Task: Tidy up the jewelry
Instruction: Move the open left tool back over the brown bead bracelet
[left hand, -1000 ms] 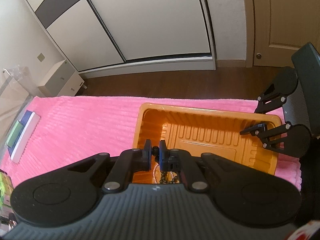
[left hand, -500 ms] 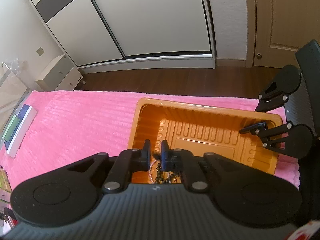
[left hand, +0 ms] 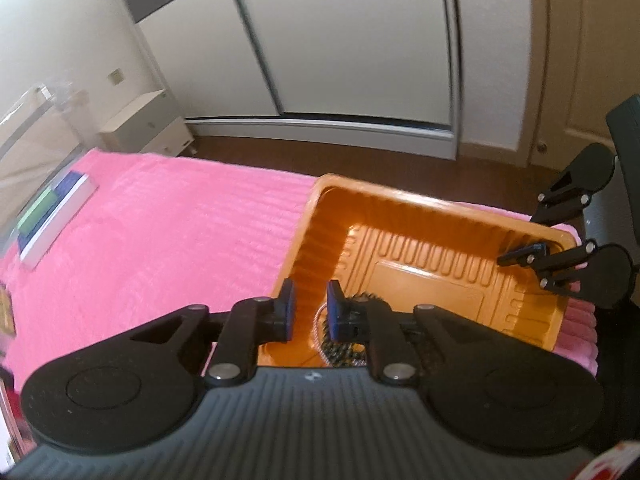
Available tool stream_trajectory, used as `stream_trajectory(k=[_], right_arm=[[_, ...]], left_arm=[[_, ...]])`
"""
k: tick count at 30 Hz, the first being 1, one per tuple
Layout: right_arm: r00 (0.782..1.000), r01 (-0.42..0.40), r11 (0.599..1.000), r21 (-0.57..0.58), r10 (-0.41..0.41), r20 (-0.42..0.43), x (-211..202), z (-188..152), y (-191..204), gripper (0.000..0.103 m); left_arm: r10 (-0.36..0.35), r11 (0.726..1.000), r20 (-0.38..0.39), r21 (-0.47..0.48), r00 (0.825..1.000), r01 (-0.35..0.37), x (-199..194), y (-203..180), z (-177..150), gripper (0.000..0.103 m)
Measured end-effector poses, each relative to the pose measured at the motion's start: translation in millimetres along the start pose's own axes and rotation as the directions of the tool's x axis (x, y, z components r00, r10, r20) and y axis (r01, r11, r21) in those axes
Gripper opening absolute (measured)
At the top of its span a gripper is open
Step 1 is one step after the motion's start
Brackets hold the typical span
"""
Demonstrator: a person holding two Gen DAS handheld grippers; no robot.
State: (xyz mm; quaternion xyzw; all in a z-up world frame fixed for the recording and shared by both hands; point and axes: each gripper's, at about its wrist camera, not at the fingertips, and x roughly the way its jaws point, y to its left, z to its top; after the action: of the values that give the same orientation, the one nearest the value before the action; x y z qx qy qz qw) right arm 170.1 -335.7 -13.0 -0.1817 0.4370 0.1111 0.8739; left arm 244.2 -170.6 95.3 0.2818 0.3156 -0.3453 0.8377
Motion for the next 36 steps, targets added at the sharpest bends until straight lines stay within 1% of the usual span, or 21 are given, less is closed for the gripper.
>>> stream_trajectory(k=[2, 4, 5, 6, 8, 9, 12, 15, 17, 19, 21, 25, 28, 32, 34, 36], right_arm=[[1.000, 0.000, 1.000, 0.000, 0.000, 0.001, -0.5, -0.3, -0.1, 0.004], [1.000, -0.001, 1.000, 0.001, 0.001, 0.000, -1.1, -0.1, -0.8, 0.004], [1.000, 0.000, 1.000, 0.001, 0.000, 0.000, -1.4, 0.1, -0.8, 0.004], [1.000, 0.000, 1.000, 0.001, 0.000, 0.000, -1.8, 0.2, -0.6, 0.004], [1.000, 0.002, 1.000, 0.000, -0.002, 0.002, -2.8, 0.4, 0.2, 0.004], [1.000, 0.003, 1.000, 0.000, -0.003, 0.002, -2.7, 0.4, 0.0, 0.004], [1.000, 0.003, 1.000, 0.000, -0.003, 0.002, -2.7, 0.1, 0.0, 0.004], [1.000, 0.002, 1.000, 0.002, -0.002, 0.001, -2.9, 0.2, 0.4, 0.004], [1.000, 0.002, 1.000, 0.002, -0.002, 0.001, -2.7, 0.2, 0.1, 0.004], [1.000, 0.002, 1.000, 0.003, -0.002, 0.001, -2.5, 0.2, 0.2, 0.004], [1.000, 0.004, 1.000, 0.003, -0.004, -0.001, -1.5, 0.3, 0.3, 0.004], [1.000, 0.005, 1.000, 0.003, -0.005, -0.001, -0.9, 0.5, 1.0, 0.004], [1.000, 0.006, 1.000, 0.003, -0.006, -0.002, -0.5, 0.4, 1.2, 0.004], [1.000, 0.006, 1.000, 0.003, -0.006, -0.002, -0.7, 0.3, 1.2, 0.004], [1.000, 0.006, 1.000, 0.004, -0.006, -0.002, -0.7, 0.3, 1.1, 0.004], [1.000, 0.006, 1.000, 0.003, -0.006, -0.002, -0.6, 0.3, 1.3, 0.004]], left_arm=[[0.021, 0.999, 0.014, -0.048, 1.000, -0.020, -9.0, 8.2, -14.7, 0.020], [0.034, 0.994, 0.017, -0.106, 0.999, -0.032, -18.0, 17.3, -32.8, 0.021], [0.041, 0.990, 0.017, -0.137, 0.999, -0.039, -22.9, 22.5, -43.5, 0.024], [0.051, 0.986, 0.019, -0.162, 0.999, -0.048, -27.5, 27.0, -52.3, 0.025], [0.084, 0.971, 0.024, -0.227, 0.996, -0.077, -38.6, 37.9, -75.0, 0.033], [0.104, 0.962, 0.028, -0.256, 0.994, -0.093, -44.6, 43.1, -84.2, 0.035], [0.176, 0.927, 0.043, -0.343, 0.983, -0.151, -62.3, 53.4, -118.5, 0.038], [0.232, 0.892, 0.022, -0.403, 0.972, -0.204, -76.0, 58.5, -149.3, 0.038], [0.260, 0.864, 0.010, -0.449, 0.966, -0.227, -84.7, 60.2, -169.7, 0.043], [0.294, 0.830, -0.005, -0.495, 0.956, -0.258, -92.1, 61.1, -190.8, 0.049], [0.326, 0.802, -0.030, -0.520, 0.945, -0.293, -96.0, 61.6, -211.8, 0.050], [0.344, 0.749, -0.070, -0.581, 0.936, -0.319, -97.4, 59.2, -248.0, 0.056], [0.362, 0.725, -0.093, -0.597, 0.927, -0.343, -92.3, 47.4, -262.0, 0.058], [0.360, 0.678, -0.096, -0.657, 0.928, -0.330, -87.2, 35.1, -280.1, 0.058], [0.352, 0.654, -0.083, -0.691, 0.932, -0.308, -83.6, 29.4, -284.1, 0.059], [0.337, 0.633, -0.088, -0.716, 0.937, -0.295, -78.2, 25.0, -287.0, 0.059]])
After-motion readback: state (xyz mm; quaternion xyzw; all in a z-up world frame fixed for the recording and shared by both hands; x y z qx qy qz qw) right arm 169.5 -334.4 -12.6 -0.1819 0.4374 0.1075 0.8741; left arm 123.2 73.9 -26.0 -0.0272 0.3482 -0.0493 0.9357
